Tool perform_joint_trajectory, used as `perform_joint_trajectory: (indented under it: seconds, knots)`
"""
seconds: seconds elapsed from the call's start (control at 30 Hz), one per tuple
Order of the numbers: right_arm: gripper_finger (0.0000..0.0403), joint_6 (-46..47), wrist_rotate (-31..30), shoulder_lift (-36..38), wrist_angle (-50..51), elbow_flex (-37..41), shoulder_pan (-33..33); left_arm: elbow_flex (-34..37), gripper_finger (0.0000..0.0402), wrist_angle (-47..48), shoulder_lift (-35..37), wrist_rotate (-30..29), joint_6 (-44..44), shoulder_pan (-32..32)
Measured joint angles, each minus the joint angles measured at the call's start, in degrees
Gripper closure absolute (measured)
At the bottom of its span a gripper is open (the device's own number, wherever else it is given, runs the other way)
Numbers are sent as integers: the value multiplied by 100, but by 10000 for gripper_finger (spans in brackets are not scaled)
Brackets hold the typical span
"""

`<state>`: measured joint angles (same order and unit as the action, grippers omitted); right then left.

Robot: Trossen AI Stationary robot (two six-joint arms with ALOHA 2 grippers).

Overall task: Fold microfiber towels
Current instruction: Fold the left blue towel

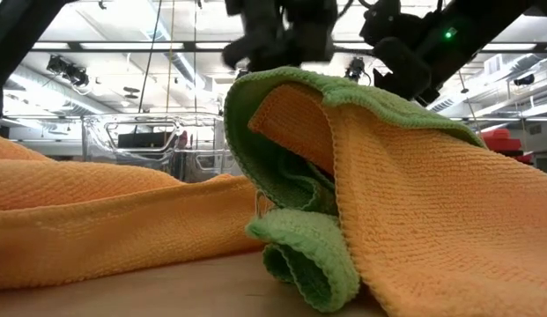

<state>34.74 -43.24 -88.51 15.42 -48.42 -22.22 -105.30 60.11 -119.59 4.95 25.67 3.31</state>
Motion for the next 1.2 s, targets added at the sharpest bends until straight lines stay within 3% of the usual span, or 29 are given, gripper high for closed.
perform_joint_trajectory:
  seconds: [0.13,0.3,1.03,1.2]
  knots:
    - [366,311,45,105,131,4,0,240,238,-110,2,-10,-40,132]
    - [366,450,45,461,408,7,10,417,224,-672,-2,-421,221,101]
    - [366,1216,220,791,942,7,9,455,240,-920,-280,-478,371,-53]
    - [366,1231,220,791,938,7,7,455,242,-1018,-326,-959,369,-108]
